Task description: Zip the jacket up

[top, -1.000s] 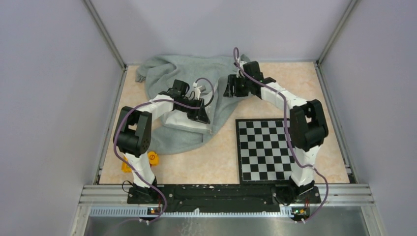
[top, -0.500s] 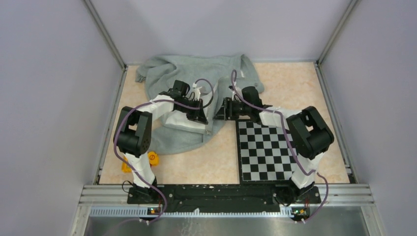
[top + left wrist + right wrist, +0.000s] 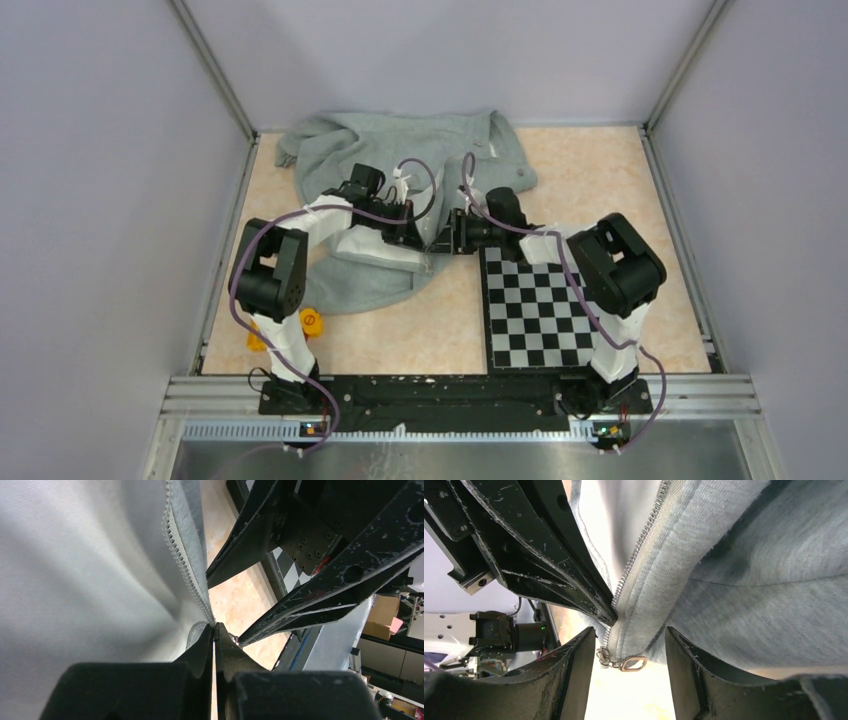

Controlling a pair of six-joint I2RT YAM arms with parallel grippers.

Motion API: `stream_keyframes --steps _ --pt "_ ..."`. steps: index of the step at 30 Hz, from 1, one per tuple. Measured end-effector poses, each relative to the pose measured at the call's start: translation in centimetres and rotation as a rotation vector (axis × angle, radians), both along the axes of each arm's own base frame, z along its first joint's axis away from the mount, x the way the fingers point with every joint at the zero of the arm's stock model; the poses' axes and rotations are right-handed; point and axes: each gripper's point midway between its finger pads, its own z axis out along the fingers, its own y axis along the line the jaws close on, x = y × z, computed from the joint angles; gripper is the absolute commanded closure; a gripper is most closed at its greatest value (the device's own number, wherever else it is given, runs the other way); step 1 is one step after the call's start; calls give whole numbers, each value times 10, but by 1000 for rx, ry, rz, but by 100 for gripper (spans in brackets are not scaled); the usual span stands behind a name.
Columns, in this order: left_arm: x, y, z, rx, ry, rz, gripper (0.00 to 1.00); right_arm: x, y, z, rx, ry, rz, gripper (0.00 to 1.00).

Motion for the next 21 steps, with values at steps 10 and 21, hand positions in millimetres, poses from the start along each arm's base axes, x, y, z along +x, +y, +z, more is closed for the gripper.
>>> stream_keyframes --steps 10,21 --pt "-1 -2 8 -22 -18 -9 100 -1 7 5 24 -37 16 55" --pt "0 -1 8 -21 -28 -5 100 0 12 4 58 -55 39 56"
